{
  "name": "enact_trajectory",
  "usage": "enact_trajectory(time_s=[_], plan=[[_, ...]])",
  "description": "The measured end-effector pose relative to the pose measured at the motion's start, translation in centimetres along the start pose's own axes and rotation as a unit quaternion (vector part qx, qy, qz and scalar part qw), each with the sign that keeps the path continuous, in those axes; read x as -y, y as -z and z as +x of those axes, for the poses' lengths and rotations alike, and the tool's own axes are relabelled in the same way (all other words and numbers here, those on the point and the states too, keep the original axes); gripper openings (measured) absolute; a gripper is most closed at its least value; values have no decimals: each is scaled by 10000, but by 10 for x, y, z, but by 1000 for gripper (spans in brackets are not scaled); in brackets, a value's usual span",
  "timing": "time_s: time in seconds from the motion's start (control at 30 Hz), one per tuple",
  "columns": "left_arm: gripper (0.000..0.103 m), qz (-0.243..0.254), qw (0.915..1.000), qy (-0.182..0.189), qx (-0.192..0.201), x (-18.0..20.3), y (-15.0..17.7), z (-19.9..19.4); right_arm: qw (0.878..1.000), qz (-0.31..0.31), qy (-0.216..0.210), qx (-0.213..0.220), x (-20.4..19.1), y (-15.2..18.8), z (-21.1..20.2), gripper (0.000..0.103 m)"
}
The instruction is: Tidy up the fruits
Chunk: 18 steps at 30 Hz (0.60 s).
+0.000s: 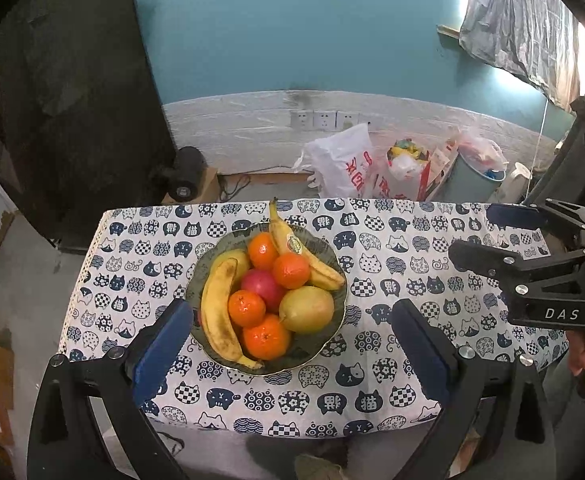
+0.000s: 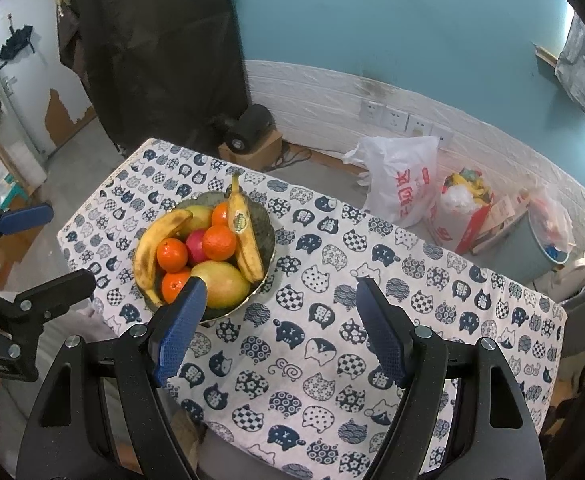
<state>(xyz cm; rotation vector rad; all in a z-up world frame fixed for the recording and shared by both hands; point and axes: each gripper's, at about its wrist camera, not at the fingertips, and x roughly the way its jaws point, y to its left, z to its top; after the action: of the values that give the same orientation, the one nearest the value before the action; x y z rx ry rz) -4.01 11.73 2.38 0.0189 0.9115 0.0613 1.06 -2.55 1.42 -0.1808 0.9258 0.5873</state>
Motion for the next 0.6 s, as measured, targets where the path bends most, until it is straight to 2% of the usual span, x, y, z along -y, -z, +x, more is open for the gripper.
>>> enact_trajectory(time_s=[0.6], plan=[[100, -20, 9999, 127, -92, 4, 0, 2, 10000, 2, 11, -23, 1, 1, 0, 76]])
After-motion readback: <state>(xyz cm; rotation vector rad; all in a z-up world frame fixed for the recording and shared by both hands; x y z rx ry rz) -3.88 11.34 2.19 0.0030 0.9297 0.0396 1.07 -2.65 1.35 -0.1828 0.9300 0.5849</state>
